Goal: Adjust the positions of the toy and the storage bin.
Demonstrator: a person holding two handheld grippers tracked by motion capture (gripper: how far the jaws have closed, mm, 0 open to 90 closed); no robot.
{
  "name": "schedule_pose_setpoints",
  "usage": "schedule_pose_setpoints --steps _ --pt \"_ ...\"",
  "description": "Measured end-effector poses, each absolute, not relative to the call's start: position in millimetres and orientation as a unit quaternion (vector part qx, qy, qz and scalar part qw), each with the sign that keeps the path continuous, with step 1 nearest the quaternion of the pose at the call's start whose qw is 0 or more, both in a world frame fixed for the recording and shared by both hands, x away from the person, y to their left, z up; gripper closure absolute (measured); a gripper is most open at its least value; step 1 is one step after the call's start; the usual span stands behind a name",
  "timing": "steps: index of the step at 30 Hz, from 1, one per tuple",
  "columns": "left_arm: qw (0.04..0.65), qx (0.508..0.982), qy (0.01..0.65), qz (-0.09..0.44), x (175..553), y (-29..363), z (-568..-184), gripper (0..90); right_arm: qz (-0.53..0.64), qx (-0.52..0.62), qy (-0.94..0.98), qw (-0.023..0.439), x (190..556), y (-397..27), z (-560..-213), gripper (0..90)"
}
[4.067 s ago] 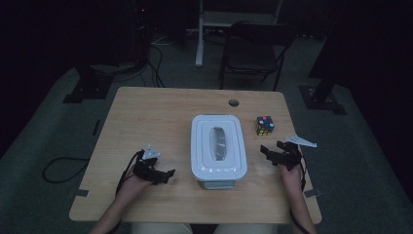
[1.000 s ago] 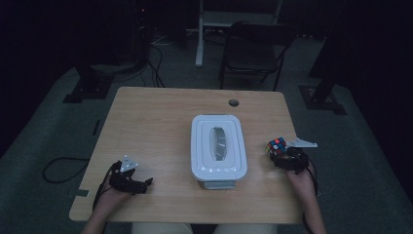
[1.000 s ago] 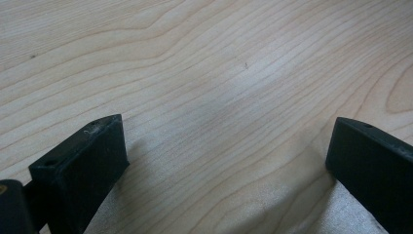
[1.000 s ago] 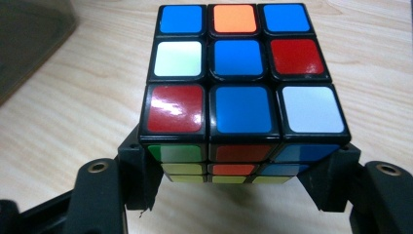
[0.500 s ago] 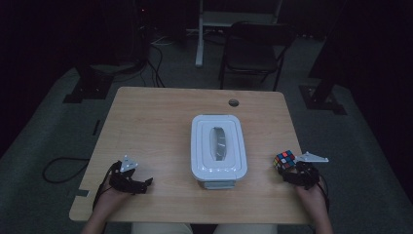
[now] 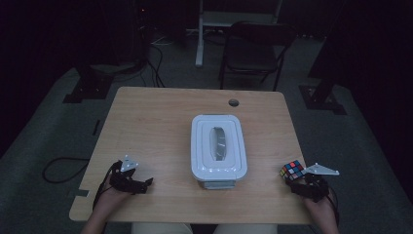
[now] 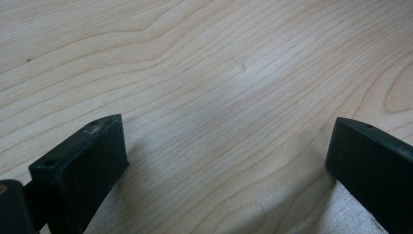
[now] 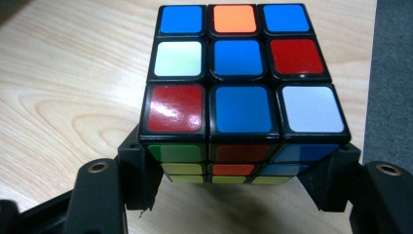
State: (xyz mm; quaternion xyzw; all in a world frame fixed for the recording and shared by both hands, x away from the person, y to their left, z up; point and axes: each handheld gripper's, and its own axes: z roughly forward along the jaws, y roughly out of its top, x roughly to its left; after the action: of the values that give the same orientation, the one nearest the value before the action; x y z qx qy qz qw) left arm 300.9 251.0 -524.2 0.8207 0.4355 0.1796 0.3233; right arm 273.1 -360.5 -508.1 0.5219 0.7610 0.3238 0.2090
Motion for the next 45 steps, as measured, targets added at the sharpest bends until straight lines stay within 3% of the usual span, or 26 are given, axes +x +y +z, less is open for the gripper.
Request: schedule_pose_setpoints --steps 11,17,28,33,45 --pt "0.32 0.816 0.445 0.183 300.9 249.8 -524.0 2.1 0.321 0.528 0.76 0.2 273.4 -362.3 -517.4 33.2" --pt "0.316 0.809 0.459 0.188 299.0 248.7 -523.9 2.1 0.344 0.527 0.754 0.187 273.6 -366.1 -510.9 21.1" --pt "0.317 0.809 0.457 0.188 299.0 249.3 -523.9 2.1 0.368 0.516 0.741 0.219 275.5 -362.0 -483.3 20.9" --pt "0.318 0.813 0.451 0.186 299.5 249.9 -523.9 2.0 0.388 0.502 0.742 0.217 281.8 -354.7 -472.0 11.5" --pt "0.322 0.818 0.441 0.182 299.4 249.6 -524.1 2.1 0.431 0.49 0.721 0.234 292.1 -324.4 -454.2 13.9"
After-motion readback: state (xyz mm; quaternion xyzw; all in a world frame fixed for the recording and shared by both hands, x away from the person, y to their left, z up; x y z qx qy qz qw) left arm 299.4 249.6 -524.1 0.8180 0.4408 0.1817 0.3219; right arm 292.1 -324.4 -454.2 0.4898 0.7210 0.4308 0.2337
